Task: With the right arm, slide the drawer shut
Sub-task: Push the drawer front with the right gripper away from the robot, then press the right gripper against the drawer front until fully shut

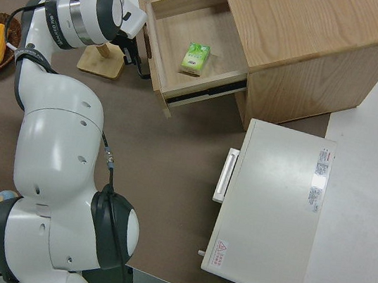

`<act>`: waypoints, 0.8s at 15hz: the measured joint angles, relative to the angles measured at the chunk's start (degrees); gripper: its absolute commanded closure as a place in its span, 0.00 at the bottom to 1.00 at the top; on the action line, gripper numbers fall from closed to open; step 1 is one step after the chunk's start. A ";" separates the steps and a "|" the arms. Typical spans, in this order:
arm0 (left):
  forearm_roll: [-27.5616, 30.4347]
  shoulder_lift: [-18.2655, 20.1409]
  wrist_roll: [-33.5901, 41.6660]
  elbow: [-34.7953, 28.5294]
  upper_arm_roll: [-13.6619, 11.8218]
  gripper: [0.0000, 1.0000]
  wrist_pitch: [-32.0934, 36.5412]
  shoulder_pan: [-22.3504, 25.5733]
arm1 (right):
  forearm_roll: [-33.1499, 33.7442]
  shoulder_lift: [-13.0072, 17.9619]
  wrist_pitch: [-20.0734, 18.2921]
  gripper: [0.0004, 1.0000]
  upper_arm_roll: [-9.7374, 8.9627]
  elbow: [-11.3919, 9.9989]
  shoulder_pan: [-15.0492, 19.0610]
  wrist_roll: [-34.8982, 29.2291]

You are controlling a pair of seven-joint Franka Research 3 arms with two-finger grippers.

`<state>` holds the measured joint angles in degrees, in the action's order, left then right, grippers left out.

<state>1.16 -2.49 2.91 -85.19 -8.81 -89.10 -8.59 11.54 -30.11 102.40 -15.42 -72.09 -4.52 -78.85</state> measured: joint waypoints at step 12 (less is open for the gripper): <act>0.00 0.00 0.00 0.00 0.00 0.00 0.00 0.00 | -0.01 -0.10 8.21 1.00 0.13 0.01 5.19 9.83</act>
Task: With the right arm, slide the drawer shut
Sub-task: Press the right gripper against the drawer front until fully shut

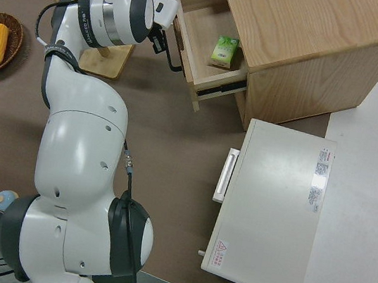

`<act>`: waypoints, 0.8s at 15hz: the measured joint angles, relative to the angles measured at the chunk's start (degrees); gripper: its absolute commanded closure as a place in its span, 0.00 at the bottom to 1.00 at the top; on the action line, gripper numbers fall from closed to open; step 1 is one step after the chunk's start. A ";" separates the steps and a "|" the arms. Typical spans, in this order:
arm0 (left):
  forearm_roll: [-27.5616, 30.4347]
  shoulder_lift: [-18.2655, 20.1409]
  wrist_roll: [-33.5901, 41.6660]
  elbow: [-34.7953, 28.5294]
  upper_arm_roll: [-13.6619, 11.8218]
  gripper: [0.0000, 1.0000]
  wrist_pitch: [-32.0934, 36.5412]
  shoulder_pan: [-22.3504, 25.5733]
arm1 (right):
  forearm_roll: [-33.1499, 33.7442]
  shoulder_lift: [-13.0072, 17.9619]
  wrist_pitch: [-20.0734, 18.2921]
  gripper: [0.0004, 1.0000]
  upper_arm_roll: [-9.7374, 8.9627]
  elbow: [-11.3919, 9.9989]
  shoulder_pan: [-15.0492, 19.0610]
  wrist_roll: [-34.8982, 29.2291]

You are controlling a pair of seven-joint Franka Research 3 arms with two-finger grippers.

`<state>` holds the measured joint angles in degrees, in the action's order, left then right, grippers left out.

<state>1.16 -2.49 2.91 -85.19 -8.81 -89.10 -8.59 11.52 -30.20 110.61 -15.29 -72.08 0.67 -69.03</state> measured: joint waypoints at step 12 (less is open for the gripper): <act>0.00 0.00 0.00 0.00 0.00 0.00 0.00 0.00 | 0.01 -0.12 0.18 1.00 4.20 0.12 2.02 17.56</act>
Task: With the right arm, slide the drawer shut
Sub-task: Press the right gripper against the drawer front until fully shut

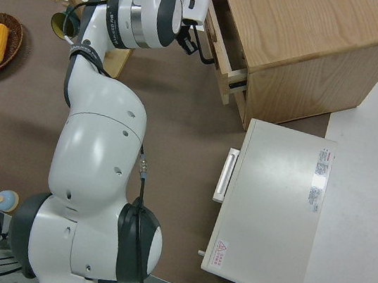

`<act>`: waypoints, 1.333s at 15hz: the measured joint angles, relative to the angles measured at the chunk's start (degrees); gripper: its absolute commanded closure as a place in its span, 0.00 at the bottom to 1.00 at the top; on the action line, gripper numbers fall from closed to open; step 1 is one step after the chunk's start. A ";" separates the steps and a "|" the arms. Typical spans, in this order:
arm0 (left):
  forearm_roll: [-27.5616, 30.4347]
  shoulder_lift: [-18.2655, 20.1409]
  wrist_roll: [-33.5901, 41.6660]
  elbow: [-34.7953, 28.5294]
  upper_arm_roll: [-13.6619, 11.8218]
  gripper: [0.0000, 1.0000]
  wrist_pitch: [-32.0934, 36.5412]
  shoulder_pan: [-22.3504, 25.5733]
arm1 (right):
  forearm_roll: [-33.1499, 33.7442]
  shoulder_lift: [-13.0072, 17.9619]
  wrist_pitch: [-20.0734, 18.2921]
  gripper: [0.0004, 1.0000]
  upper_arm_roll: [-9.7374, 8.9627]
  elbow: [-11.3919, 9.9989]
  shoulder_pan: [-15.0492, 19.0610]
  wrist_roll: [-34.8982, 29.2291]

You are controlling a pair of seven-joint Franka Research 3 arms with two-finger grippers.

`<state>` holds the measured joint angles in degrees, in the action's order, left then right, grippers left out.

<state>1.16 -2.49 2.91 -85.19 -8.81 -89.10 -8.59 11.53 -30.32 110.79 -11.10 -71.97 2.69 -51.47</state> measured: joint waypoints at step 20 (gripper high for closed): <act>0.00 0.00 0.00 0.00 0.00 0.00 0.00 0.00 | -6.30 0.66 -2.89 1.00 0.58 0.27 5.42 8.20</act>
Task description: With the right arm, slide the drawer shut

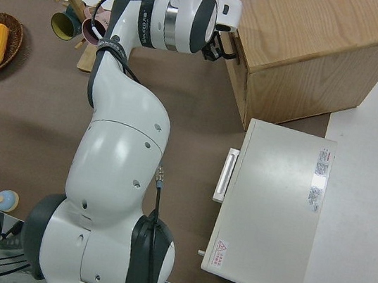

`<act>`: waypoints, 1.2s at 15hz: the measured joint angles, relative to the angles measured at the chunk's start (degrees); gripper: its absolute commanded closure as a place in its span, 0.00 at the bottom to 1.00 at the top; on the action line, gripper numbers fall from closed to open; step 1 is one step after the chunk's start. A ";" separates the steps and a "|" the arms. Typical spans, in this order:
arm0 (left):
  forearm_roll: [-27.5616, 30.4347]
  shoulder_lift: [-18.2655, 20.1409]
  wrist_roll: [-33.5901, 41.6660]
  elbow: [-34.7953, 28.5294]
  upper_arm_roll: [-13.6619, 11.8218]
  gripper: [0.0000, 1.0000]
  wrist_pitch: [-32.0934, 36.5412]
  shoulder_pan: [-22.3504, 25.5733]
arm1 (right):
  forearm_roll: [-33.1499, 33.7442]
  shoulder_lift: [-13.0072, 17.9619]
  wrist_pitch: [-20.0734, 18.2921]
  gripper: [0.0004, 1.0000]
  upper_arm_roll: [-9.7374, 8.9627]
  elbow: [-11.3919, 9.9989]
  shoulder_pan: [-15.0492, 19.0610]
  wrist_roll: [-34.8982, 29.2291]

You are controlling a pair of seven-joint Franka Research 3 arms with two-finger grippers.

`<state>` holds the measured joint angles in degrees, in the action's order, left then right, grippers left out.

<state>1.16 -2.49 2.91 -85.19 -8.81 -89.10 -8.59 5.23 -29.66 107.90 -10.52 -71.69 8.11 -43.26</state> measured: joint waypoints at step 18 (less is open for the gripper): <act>0.00 0.00 0.00 0.00 0.00 0.00 0.00 0.00 | 0.30 3.93 -7.97 1.00 0.86 0.29 -10.82 3.63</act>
<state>1.16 -2.49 2.91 -85.19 -8.81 -89.10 -8.59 5.54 -25.73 99.93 -9.66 -71.40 -2.71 -39.64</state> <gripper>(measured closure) 0.000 0.991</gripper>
